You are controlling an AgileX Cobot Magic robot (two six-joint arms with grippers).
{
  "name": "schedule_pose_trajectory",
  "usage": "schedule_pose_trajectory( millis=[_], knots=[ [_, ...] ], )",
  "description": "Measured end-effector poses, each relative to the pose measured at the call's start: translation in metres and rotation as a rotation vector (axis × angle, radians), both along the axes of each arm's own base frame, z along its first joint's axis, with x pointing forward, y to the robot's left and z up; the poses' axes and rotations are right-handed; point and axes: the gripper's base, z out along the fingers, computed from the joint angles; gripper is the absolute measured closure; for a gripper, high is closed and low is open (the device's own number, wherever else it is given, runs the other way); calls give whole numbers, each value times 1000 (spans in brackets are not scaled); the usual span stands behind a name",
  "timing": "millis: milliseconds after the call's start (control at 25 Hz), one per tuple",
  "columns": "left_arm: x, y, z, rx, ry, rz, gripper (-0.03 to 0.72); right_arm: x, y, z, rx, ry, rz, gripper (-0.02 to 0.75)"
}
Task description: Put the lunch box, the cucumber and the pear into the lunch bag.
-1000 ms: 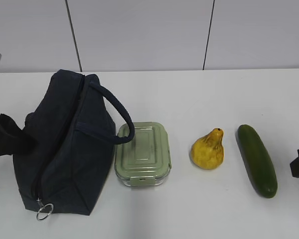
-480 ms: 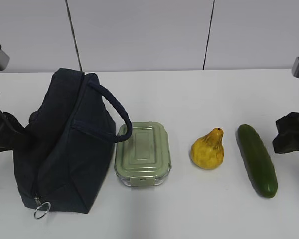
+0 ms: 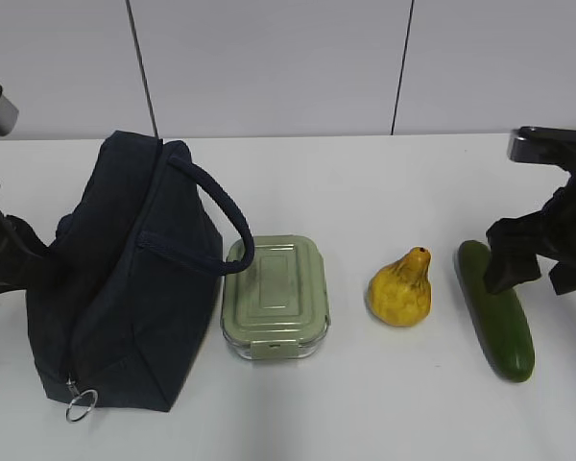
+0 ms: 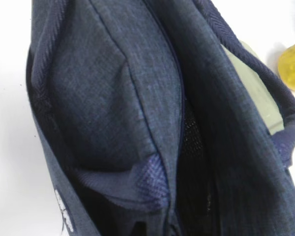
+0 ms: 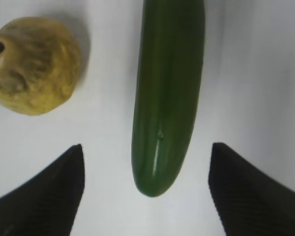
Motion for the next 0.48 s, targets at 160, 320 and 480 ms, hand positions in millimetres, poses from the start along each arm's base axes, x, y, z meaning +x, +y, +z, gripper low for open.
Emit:
schedule_pose_trajectory(
  millis=[160,320,480],
  knots=[
    [0,0,0,0,0,0,685,17,0,-16,-16,43,9,126],
    [0,0,0,1,-2,-1,685,28,0,-27,-21,71,7,132],
    [0,0,0,3,-4,-1,685,38,1,-39,-25,97,8,139]
  ],
)
